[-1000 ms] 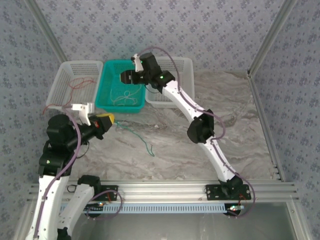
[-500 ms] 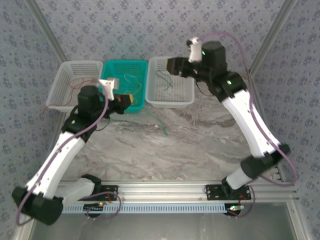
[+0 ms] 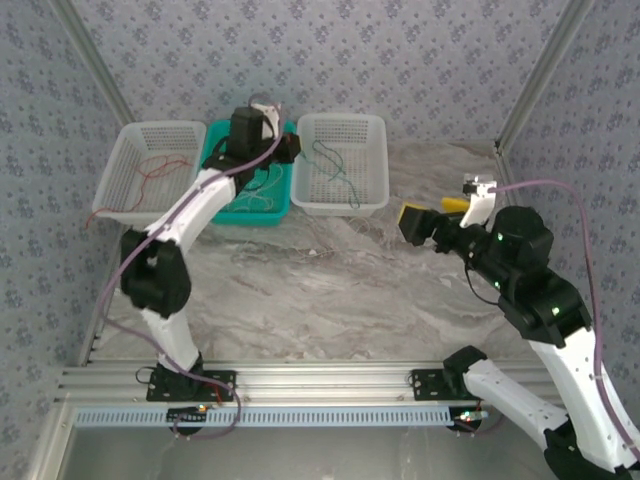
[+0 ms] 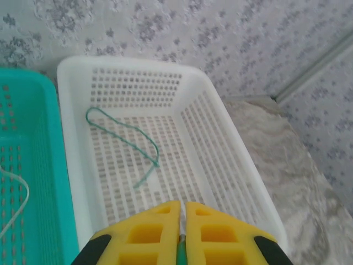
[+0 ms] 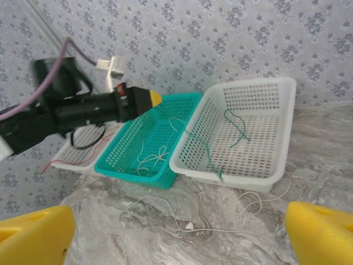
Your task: Untangle the cables
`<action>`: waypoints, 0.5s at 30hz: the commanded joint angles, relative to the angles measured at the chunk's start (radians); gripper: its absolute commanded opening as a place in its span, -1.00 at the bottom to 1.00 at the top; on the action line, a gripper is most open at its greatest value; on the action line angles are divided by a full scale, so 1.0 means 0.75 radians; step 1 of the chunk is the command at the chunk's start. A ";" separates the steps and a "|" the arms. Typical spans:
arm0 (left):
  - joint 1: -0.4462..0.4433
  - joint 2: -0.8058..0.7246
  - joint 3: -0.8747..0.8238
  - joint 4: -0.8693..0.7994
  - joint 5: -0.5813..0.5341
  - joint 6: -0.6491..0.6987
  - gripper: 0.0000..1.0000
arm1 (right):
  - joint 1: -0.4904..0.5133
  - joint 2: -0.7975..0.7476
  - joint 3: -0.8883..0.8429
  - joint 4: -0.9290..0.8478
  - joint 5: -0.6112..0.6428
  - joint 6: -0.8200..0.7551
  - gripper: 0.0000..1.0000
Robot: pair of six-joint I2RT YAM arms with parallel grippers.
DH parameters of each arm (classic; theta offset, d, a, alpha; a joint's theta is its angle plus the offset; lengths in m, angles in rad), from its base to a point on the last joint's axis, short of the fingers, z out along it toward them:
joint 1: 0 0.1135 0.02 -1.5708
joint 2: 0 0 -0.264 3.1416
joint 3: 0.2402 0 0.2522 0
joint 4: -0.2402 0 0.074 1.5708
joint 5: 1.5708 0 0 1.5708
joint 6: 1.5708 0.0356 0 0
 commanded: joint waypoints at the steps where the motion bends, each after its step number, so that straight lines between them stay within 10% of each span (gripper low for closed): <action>1: 0.003 0.204 0.344 -0.121 0.048 -0.053 -1.00 | -0.002 0.012 -0.001 -0.094 0.053 0.002 1.00; 8: -0.018 0.822 1.321 -0.600 0.049 -0.121 -1.00 | -0.012 0.028 0.023 -0.123 0.042 0.010 1.00; 12: -0.030 1.006 1.644 -0.730 0.008 -0.138 -0.29 | -0.016 0.037 0.048 -0.158 0.025 -0.002 1.00; 15: -0.034 0.980 1.591 -0.707 -0.005 -0.120 -0.24 | -0.014 0.030 0.046 -0.170 0.013 0.000 1.00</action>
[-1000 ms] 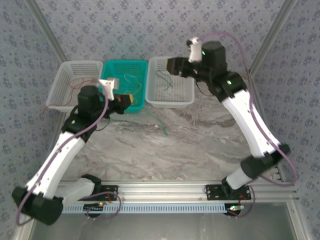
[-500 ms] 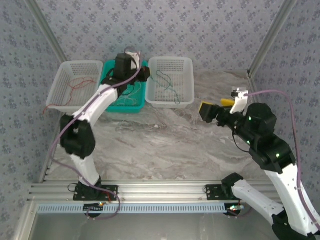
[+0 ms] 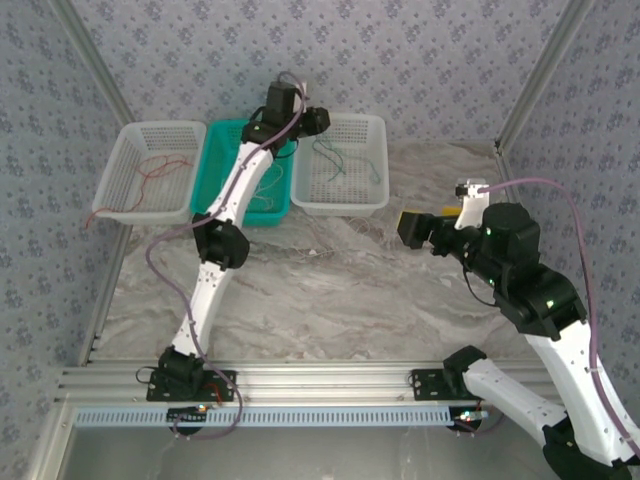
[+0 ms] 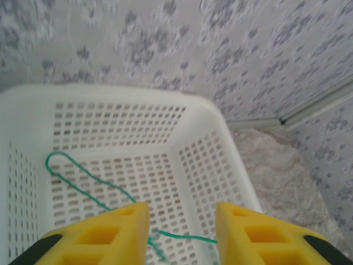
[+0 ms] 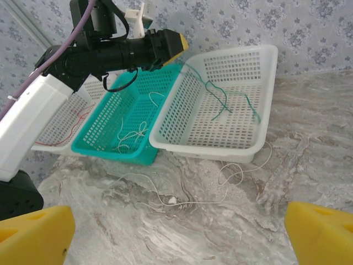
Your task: Untangle the cables
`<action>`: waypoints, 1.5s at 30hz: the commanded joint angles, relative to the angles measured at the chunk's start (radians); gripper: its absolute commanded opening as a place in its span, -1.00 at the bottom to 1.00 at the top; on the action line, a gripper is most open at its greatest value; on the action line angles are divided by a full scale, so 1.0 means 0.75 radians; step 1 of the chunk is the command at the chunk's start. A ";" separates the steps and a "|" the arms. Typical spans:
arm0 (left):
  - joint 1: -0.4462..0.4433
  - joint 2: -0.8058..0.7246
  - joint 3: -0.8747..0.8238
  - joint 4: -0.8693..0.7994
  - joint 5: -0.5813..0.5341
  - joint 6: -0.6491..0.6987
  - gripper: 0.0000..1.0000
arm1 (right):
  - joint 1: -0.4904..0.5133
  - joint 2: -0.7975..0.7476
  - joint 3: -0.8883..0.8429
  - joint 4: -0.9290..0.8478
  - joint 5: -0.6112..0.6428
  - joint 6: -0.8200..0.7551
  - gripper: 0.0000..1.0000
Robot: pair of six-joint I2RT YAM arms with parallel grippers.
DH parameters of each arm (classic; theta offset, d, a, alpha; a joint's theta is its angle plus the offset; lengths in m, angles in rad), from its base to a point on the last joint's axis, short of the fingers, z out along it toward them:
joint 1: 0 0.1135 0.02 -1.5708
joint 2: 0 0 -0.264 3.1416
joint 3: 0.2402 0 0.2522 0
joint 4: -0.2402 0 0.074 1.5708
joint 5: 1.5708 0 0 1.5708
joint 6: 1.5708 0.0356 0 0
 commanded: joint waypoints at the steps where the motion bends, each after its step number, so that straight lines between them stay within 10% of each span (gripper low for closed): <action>1: -0.013 -0.037 0.021 -0.085 -0.024 0.019 -0.23 | -0.005 -0.017 0.034 -0.038 -0.014 -0.001 1.00; 18: -0.269 -0.619 -0.116 -0.554 -0.054 0.481 -0.09 | -0.035 0.069 -0.150 0.077 -0.015 0.046 1.00; 25: -0.382 -1.321 -1.285 -0.007 -0.153 0.524 -0.09 | -0.070 0.147 -0.196 0.064 -0.008 0.060 1.00; 32: -0.416 -1.673 -1.913 0.142 -0.242 0.346 -0.09 | -0.139 0.243 -0.292 0.028 0.036 0.264 1.00; 45: -0.676 -1.265 -2.104 0.462 -0.494 0.089 -0.07 | -0.316 0.221 -0.391 -0.056 -0.011 0.489 1.00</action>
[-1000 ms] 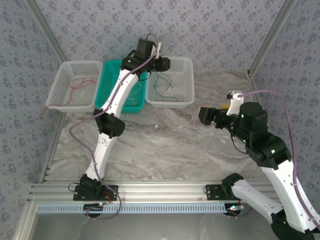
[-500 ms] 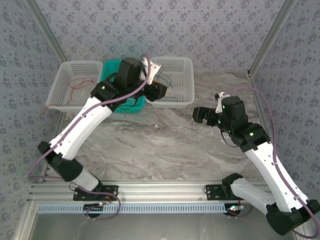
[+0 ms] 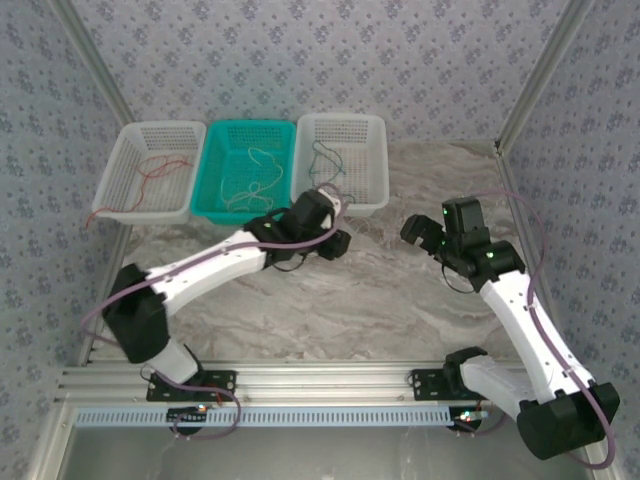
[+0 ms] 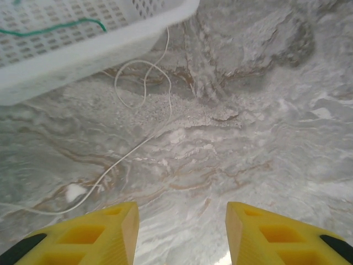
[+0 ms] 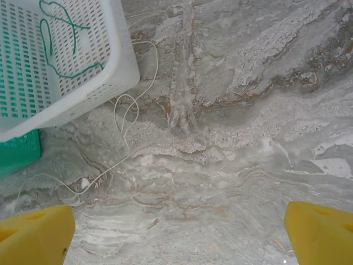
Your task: Untangle the cables
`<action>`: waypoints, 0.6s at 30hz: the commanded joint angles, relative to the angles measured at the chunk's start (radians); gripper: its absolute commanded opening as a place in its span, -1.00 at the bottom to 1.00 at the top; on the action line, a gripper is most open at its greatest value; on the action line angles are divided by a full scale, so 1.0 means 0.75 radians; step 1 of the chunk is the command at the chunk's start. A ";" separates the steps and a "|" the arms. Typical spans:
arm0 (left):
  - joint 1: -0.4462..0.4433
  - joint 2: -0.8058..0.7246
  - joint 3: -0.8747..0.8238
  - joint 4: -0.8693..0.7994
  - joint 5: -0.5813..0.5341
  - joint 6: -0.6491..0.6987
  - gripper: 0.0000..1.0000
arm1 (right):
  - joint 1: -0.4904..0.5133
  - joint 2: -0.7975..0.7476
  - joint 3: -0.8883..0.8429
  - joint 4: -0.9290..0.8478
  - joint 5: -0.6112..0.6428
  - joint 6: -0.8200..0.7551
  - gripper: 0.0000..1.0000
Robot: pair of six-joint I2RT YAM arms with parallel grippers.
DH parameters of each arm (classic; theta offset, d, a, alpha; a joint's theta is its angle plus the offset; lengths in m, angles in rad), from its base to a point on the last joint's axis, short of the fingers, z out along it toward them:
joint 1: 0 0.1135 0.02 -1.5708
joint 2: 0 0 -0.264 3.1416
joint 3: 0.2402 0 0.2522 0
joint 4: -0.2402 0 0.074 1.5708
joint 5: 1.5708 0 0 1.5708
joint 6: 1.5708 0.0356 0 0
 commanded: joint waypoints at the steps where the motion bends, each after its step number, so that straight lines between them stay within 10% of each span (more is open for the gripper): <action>1: -0.037 0.177 0.094 0.120 -0.083 -0.056 -0.07 | -0.022 -0.056 -0.025 -0.055 -0.027 0.050 1.00; 18: 0.008 0.833 0.552 0.110 -0.157 0.131 0.04 | -0.071 -0.185 -0.101 -0.070 -0.083 0.065 1.00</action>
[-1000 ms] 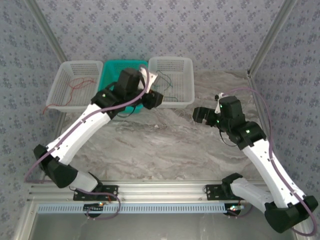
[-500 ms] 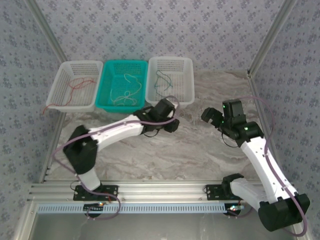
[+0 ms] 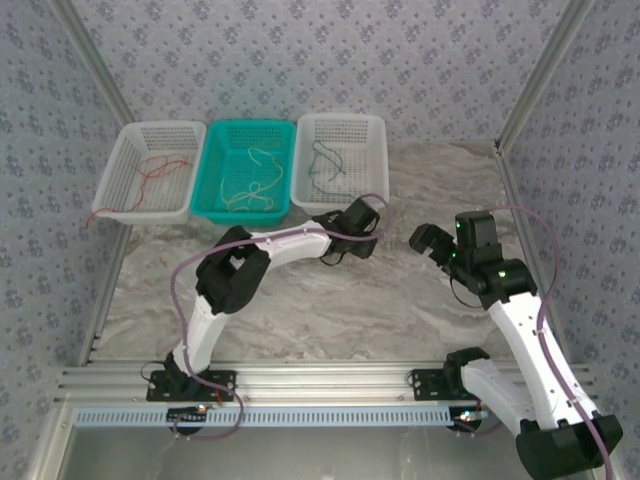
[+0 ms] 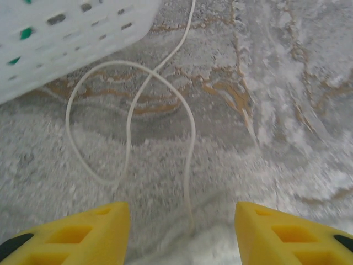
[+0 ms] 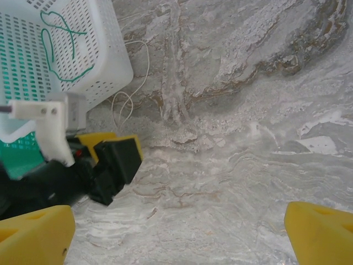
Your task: Untangle the cables
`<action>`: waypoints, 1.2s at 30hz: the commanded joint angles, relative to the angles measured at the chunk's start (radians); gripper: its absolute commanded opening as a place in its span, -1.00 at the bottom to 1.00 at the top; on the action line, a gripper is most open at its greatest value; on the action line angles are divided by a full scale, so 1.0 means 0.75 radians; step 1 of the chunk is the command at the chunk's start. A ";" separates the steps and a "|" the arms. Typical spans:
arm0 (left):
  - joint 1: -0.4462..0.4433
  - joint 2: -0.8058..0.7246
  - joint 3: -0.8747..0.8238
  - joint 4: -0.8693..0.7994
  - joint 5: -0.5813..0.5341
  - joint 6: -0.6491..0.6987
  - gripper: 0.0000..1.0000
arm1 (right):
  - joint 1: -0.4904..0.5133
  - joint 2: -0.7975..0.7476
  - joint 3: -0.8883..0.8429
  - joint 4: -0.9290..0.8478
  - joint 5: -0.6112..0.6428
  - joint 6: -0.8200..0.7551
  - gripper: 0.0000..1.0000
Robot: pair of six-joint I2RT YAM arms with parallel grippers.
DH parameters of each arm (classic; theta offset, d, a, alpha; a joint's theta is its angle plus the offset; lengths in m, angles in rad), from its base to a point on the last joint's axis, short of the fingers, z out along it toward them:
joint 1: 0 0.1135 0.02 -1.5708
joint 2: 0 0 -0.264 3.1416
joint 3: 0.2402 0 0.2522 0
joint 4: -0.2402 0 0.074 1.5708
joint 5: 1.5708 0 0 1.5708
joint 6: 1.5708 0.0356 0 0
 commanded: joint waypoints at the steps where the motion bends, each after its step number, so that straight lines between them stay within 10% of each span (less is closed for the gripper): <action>1: 0.014 0.079 0.109 -0.021 -0.022 0.077 -0.01 | -0.009 -0.018 -0.015 -0.020 -0.034 0.027 1.00; 9: 0.008 0.022 0.033 0.057 0.031 0.091 -1.00 | -0.019 -0.054 -0.033 -0.032 -0.021 0.028 1.00; 26: -0.043 -0.647 -0.449 0.177 0.257 0.049 -1.00 | -0.025 -0.022 -0.052 0.027 -0.062 0.049 1.00; 36: 0.123 -0.933 -0.218 -0.075 0.116 0.128 -1.00 | -0.025 -0.016 -0.036 0.035 -0.101 0.061 0.99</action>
